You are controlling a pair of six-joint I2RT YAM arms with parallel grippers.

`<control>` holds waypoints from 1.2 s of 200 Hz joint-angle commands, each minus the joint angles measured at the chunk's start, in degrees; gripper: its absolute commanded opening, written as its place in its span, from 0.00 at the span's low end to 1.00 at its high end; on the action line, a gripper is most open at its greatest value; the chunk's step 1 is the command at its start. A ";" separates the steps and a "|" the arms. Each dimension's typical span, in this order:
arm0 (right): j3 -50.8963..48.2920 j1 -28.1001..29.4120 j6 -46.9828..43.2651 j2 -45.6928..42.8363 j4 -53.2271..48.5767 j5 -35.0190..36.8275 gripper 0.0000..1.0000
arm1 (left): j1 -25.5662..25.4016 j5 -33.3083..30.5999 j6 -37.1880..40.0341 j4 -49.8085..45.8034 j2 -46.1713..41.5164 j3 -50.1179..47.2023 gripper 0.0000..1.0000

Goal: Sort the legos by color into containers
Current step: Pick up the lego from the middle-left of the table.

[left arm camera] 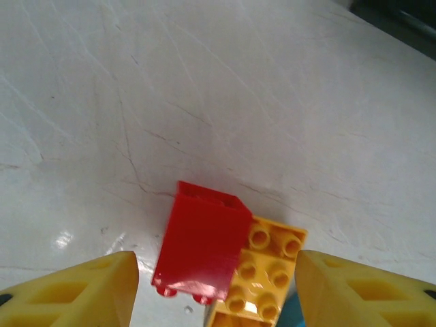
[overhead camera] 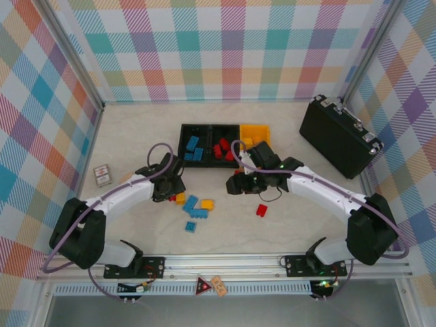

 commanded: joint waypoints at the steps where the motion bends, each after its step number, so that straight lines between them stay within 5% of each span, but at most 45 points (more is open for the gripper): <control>1: -0.55 0.00 1.07 -0.12 2.23 -2.34 0.54 | 1.55 0.70 1.65 1.86 1.28 0.82 0.61; 82: -0.35 0.00 1.77 1.04 2.95 -2.88 0.54 | 3.45 0.51 2.45 2.71 4.07 -1.07 0.53; 161: -0.37 0.00 2.43 1.49 3.63 -3.49 0.53 | 4.42 1.66 2.39 2.62 2.28 -3.23 0.20; 240: -2.08 -0.17 3.30 -1.12 3.26 -0.46 0.54 | 1.96 3.53 4.04 -3.49 -1.08 6.21 0.17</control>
